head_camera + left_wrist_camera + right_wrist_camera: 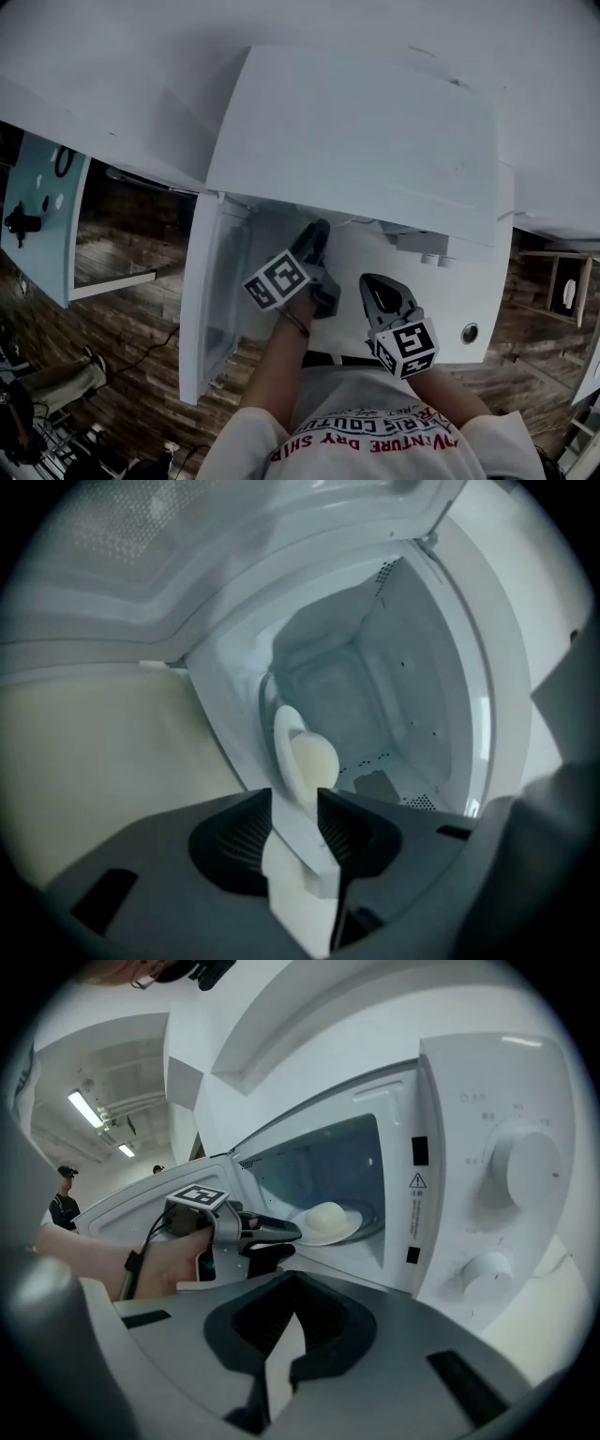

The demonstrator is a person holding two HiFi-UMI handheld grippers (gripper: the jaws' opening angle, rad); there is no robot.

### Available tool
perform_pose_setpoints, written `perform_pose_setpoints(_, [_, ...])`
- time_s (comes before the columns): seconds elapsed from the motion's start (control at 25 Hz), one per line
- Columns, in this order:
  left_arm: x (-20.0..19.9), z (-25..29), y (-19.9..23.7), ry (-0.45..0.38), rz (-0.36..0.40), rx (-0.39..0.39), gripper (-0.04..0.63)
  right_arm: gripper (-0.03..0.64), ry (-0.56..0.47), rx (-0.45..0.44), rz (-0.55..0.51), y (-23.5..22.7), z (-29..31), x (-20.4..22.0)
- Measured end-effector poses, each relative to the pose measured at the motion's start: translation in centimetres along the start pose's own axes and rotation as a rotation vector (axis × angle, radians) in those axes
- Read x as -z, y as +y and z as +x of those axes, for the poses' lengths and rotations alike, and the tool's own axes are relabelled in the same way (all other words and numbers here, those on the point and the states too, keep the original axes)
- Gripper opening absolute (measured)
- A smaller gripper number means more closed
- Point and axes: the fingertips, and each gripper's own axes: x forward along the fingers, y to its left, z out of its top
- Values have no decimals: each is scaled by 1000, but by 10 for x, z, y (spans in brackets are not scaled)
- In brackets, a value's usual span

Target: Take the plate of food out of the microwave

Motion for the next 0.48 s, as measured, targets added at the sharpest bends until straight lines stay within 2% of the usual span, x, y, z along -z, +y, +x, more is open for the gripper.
perform_pose_setpoints(0.16, [-5,8,1,16,-13,-5,130,3,-3,18,-12,-4,1,-2])
perform_pose_setpoints(0.24, [-7,11,3,21,-33,-14,77,3,-3,34,-14,-9,2,-2])
perform_pose_setpoints(0.36, [-6,11,4,23,-66,0,69,3,-3,55,0,-16,1,0])
perform_pose_setpoints(0.48, [-7,7,2,13,-68,6,55,3,-7,75,21,-23,-1,-1])
